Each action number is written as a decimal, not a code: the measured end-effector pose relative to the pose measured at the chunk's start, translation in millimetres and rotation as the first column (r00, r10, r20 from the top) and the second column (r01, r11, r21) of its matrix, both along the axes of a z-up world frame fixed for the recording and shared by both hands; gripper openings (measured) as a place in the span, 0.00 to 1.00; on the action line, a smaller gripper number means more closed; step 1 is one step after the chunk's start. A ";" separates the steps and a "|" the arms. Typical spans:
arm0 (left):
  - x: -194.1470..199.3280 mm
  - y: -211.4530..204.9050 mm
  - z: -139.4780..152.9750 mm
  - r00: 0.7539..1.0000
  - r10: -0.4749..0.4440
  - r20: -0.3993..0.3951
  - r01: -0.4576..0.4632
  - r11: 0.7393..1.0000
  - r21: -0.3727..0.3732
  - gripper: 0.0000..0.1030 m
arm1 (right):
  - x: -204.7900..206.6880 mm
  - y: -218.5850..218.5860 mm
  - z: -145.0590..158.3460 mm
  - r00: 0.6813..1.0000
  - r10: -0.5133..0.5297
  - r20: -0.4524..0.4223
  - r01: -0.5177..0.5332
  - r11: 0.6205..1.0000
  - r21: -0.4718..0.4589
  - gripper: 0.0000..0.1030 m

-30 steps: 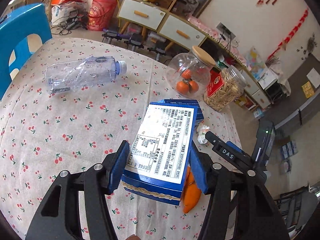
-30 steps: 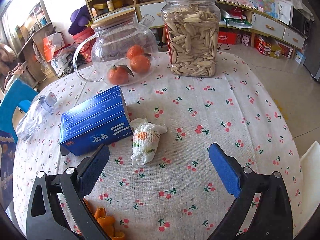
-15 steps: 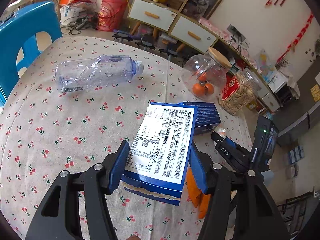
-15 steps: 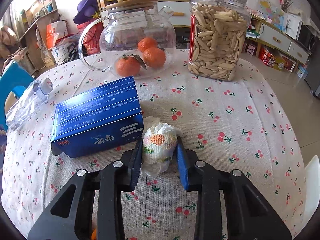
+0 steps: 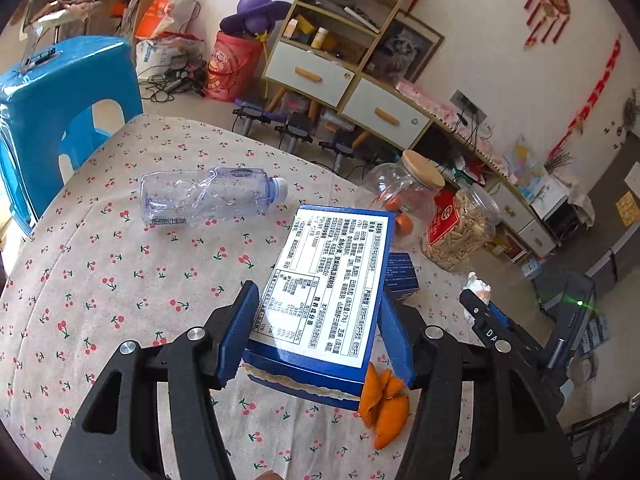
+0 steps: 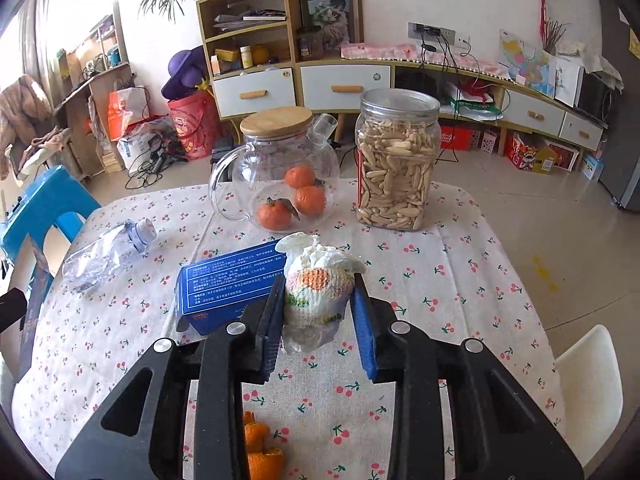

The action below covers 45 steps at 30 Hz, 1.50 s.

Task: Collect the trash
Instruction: 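Grasp the white wrapped snack with right tool while left tool holds the box, then drop the snack into the bin with right tool while left tool drops the box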

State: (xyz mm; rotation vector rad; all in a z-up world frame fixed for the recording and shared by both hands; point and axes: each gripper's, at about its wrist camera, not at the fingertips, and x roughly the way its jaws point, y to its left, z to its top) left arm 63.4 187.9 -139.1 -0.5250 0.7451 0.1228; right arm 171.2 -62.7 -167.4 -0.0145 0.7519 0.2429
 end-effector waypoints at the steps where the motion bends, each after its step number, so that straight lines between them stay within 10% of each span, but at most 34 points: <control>1: -2.2 -2.6 2.0 1.000 -0.002 0.006 0.002 1.000 0.005 0.56 | -4.3 -3.7 5.9 1.000 -0.002 0.012 0.002 1.000 0.004 0.29; 18: -10.9 -93.3 31.3 0.986 -0.154 0.065 0.148 0.984 0.096 0.56 | -60.9 -125.5 48.6 0.979 -0.144 0.145 0.151 0.988 -0.041 0.30; 36: 20.8 -269.5 -7.5 0.895 -0.444 -0.042 0.445 0.883 0.152 0.56 | -59.2 -298.5 -9.5 0.886 -0.464 0.000 0.459 0.876 -0.145 0.32; 45: 45.8 -366.0 -19.8 0.827 -0.556 -0.079 0.561 0.824 0.081 0.56 | -73.0 -354.7 -7.6 0.810 -0.586 -0.007 0.584 0.808 -0.079 0.81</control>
